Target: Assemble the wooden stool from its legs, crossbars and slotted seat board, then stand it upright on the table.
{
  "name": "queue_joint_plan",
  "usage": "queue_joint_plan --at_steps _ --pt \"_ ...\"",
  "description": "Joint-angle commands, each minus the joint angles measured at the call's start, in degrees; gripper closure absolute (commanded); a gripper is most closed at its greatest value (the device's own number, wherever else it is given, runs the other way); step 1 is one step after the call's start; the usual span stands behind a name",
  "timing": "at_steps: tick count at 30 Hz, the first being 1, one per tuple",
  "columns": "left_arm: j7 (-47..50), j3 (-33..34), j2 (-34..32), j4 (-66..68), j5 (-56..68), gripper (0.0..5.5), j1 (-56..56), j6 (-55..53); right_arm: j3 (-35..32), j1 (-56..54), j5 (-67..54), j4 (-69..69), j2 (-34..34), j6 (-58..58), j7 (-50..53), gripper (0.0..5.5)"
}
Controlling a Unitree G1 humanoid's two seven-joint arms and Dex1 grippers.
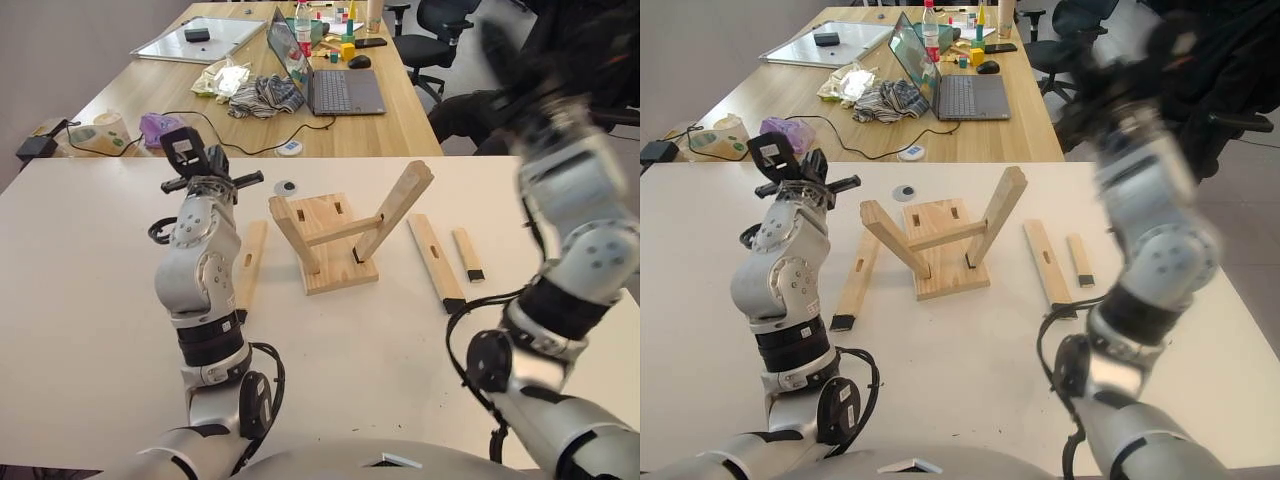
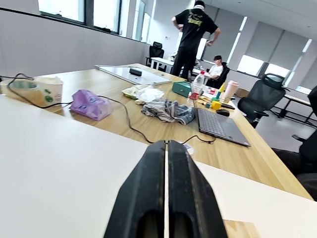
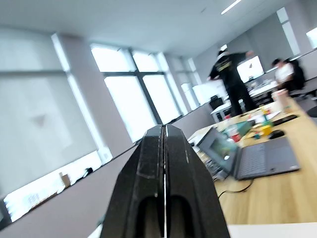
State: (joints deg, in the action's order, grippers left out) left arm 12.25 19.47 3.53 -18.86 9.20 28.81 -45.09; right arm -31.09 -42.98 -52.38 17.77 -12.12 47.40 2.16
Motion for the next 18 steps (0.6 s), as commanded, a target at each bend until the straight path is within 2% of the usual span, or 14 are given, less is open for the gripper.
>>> queue_joint_plan --at_steps 1,4,5,7,9,11,12,14,15,18 --pt "6.77 5.67 3.77 -2.15 0.45 5.46 -4.03 -2.85 9.25 9.72 14.07 -7.53 -3.75 -0.78 2.71 5.50" --pt "8.63 8.84 2.16 -2.99 -0.13 5.46 -7.49 -4.20 19.29 16.20 24.45 -7.45 -6.07 -1.99 2.40 5.50" --pt "7.40 8.11 0.47 -2.79 -0.31 5.46 -8.51 -4.63 23.03 17.28 27.72 -6.63 -7.06 -3.19 1.41 5.50" --pt "-1.90 1.03 -7.58 -2.93 0.21 5.46 -12.68 -7.76 28.65 18.47 32.96 -5.71 -9.74 -6.22 -2.10 5.50" --pt "-14.31 -5.14 -18.47 -5.42 3.45 5.46 -18.86 -13.00 30.26 19.45 36.39 -6.52 -12.81 -9.39 -5.91 5.50" --pt "-20.15 -1.21 -26.85 -4.34 5.66 5.46 -20.11 -17.98 28.92 21.97 38.24 -5.63 -15.64 -10.64 -8.02 5.50" --pt "-20.86 0.83 -28.35 -4.80 6.58 5.46 -19.28 -21.03 28.40 23.19 38.89 -4.39 -16.45 -10.61 -8.65 5.50" --pt "-20.14 0.12 -25.09 -8.48 8.96 5.46 -16.15 -26.92 29.73 24.11 39.93 -2.56 -16.49 -10.44 -9.81 5.50" --pt "-19.06 -2.49 -20.21 -11.03 10.43 5.46 -14.38 -29.83 31.95 23.40 40.44 -1.71 -15.68 -10.19 -10.75 5.50" --pt "-13.42 -11.93 2.60 -17.77 13.95 5.46 -7.68 -37.85 43.38 17.82 40.69 4.52 -11.81 -7.95 -16.15 5.50"
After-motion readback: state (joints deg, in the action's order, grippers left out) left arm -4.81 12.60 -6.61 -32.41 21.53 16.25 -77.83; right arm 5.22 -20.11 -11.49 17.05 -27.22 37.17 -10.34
